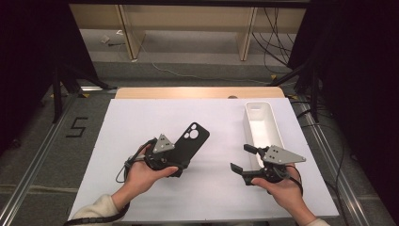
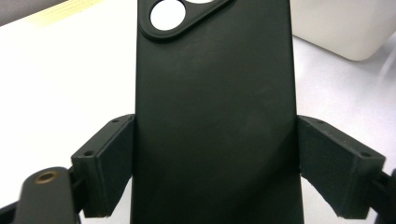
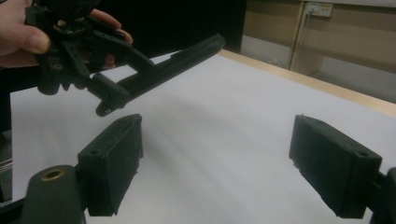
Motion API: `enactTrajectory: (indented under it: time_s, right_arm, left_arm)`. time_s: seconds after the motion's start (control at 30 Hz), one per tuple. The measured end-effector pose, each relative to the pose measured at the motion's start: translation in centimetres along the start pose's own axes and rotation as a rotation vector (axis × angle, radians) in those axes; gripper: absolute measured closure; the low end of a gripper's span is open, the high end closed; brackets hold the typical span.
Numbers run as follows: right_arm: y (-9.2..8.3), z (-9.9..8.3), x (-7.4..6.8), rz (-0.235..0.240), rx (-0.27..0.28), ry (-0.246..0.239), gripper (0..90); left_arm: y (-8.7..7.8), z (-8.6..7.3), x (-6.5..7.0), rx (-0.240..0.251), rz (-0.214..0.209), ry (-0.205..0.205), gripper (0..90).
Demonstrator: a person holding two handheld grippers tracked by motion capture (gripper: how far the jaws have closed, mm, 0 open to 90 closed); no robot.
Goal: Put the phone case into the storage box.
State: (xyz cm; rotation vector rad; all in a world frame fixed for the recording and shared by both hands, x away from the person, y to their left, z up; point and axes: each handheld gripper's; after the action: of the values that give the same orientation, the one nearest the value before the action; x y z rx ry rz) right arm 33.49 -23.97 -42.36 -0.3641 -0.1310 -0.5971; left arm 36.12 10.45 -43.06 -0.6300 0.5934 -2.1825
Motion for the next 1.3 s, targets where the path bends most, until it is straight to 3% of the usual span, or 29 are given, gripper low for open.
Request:
enactTrajectory:
  time_s: [0.7, 0.87, 1.3]
  right_arm:
    - [4.6, 3.1, 1.3, -0.007, -0.009, 0.008, 21.1]
    - [5.2, 3.6, 1.7, -0.024, -0.02, 0.031, 22.3]
    - [6.9, 3.8, 2.4, -0.011, -0.042, 0.082, 23.7]
  left_arm:
    - [0.2, -0.3, 1.1, -0.003, -0.026, 0.017, 15.6]
    - [0.3, -0.3, 1.5, -0.001, -0.037, 0.019, 15.6]
    - [0.8, -0.6, 2.5, -0.01, -0.053, 0.041, 15.6]
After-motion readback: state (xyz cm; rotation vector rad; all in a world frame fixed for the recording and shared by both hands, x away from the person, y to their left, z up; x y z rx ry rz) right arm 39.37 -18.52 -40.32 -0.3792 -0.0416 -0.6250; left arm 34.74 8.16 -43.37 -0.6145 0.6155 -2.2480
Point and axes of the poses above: each handheld gripper's, and its own axes: y roughly forward along the jaws, z roughly out of its top, x roughly to its right, and after that the axes turned 15 degrees about -y, right-handed
